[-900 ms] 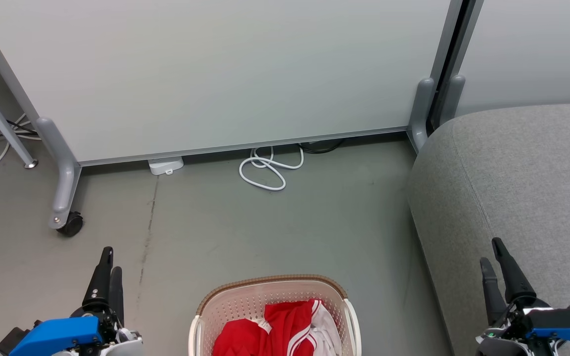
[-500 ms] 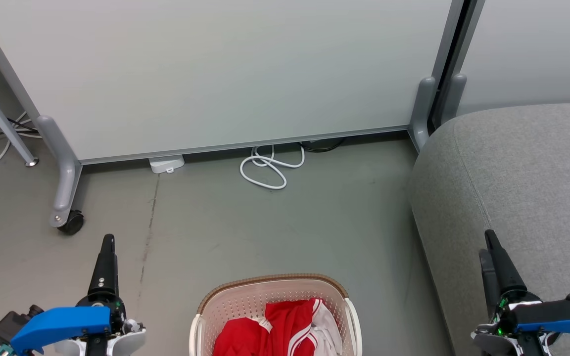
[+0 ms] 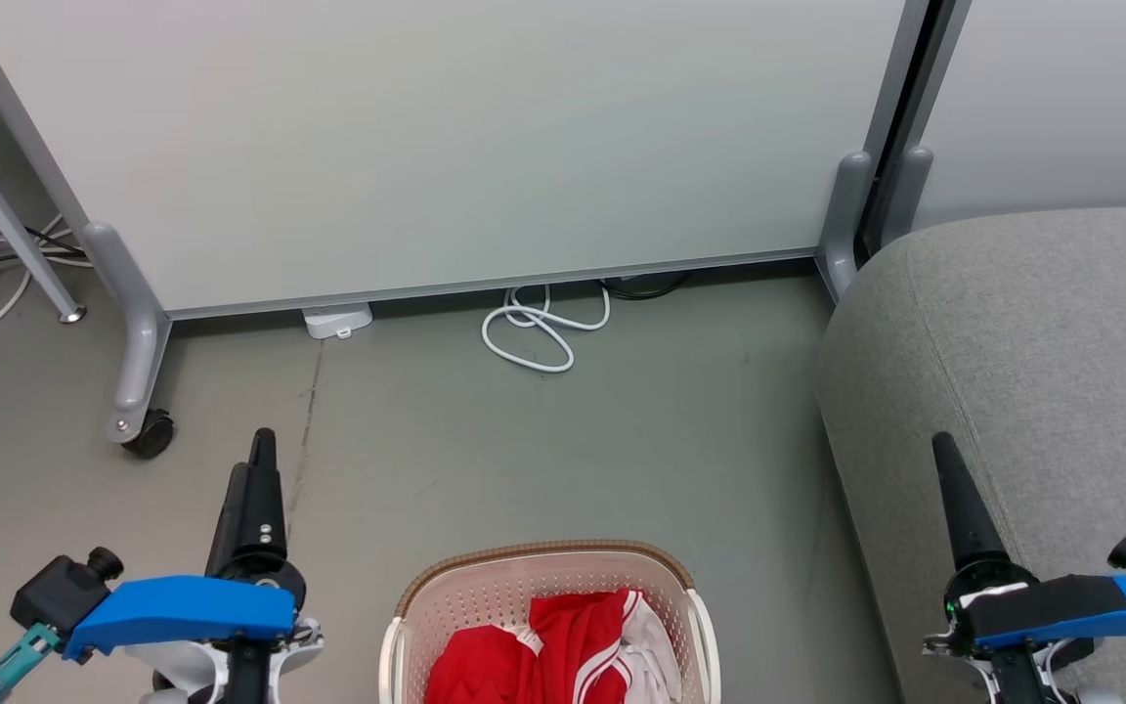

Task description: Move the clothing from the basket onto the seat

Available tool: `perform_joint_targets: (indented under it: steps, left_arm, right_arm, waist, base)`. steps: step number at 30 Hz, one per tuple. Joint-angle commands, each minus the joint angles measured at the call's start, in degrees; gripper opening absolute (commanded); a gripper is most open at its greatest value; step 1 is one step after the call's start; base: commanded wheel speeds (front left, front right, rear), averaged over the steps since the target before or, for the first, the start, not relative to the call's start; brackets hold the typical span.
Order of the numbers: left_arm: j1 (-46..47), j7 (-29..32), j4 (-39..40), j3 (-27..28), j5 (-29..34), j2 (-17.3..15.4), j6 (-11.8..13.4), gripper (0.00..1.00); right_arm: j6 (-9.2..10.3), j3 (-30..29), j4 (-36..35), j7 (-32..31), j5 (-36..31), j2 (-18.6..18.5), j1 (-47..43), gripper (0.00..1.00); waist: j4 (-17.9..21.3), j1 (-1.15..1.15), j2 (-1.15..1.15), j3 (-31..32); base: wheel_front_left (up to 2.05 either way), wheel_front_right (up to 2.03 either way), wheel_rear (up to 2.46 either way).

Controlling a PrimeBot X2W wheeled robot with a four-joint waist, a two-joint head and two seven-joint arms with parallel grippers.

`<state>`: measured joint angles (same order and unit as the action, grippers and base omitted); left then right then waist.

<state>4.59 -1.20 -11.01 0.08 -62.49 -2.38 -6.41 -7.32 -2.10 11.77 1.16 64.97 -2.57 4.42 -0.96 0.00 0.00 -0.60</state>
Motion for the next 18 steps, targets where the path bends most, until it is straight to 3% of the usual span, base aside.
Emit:
perform_joint_targets:
  steps: [1,18]
  left_arm:
    - [1.8,-0.6,1.2,-0.6,2.2,-0.4,0.3,1.00]
    - [2.7,-4.0,-0.2,-5.7,21.6,-1.6,4.5,1.00]
  right_arm:
    - [-0.12,0.3,-1.2,0.6,-2.3,-0.3,1.4,1.00]
    - [-0.15,2.9,-0.7,4.0,-21.0,-0.3,1.5,1.00]
  waist:
    - [-0.1,0.00,0.00,0.0]
    - [-0.9,0.00,0.00,0.3]
  base:
    - [0.00,0.00,0.00]
    - [0.00,0.00,0.00]
